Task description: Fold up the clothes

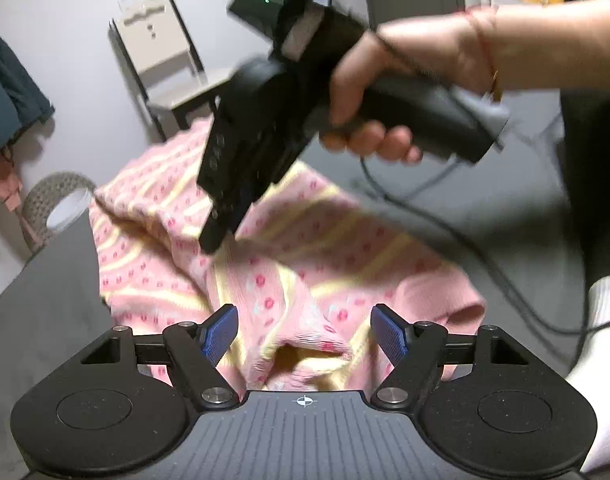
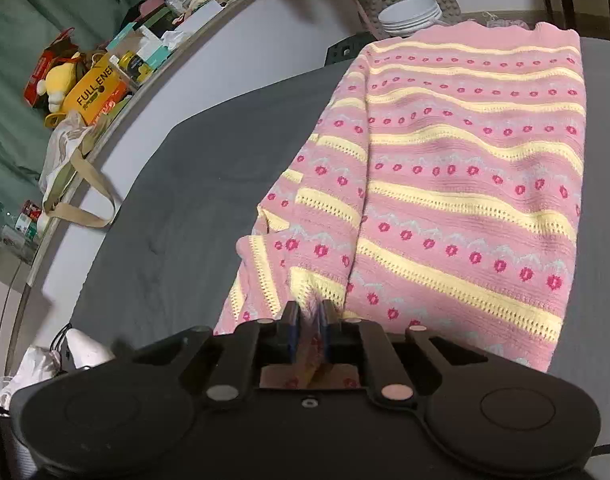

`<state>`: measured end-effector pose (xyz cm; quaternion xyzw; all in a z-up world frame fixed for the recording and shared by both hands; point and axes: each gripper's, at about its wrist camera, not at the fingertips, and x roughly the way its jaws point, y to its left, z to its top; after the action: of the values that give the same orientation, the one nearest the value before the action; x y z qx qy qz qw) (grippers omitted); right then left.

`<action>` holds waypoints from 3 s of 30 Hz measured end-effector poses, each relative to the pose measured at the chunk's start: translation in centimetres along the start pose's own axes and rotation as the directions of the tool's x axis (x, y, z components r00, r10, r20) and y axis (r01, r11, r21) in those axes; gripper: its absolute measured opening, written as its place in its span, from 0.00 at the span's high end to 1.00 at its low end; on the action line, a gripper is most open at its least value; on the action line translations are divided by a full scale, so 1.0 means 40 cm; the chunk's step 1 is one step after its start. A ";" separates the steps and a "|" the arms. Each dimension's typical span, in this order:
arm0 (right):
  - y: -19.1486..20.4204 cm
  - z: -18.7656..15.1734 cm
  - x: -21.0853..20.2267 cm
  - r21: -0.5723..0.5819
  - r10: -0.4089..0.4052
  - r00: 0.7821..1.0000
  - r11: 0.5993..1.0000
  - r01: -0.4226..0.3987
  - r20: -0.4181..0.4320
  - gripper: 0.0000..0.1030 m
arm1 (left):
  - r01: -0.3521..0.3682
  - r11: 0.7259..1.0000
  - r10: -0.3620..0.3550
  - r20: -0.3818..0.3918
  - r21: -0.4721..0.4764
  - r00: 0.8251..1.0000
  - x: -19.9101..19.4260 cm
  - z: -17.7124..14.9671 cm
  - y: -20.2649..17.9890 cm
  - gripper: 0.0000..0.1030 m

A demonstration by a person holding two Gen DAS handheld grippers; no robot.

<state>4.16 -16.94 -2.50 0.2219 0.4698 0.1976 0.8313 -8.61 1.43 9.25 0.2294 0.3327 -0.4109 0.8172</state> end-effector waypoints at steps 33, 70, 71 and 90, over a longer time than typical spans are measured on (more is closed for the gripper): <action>0.139 0.062 0.142 -0.064 -0.007 0.998 0.998 0.003 -0.060 0.89 | 0.067 0.358 -0.262 -0.032 -0.931 0.965 0.012 -0.219 0.246 0.86; 0.151 0.404 0.345 -0.180 -0.444 0.896 0.882 0.435 -0.008 0.83 | -0.203 0.780 0.110 -0.189 -0.592 0.976 0.010 -0.075 0.106 0.81; 0.149 0.406 0.347 -0.180 -0.444 0.896 0.882 0.435 -0.010 0.87 | -0.200 0.781 0.109 -0.187 -0.591 0.976 0.011 -0.077 0.104 0.82; 0.149 0.445 0.393 -0.097 -0.347 0.938 0.934 0.345 0.000 0.99 | -0.220 0.768 0.099 -0.227 -0.602 0.969 0.002 -0.085 0.102 0.91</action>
<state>26.46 -6.86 -1.91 0.0943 0.4988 0.0725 0.8585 -6.41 5.88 7.34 0.0111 0.5020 -0.1840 0.8450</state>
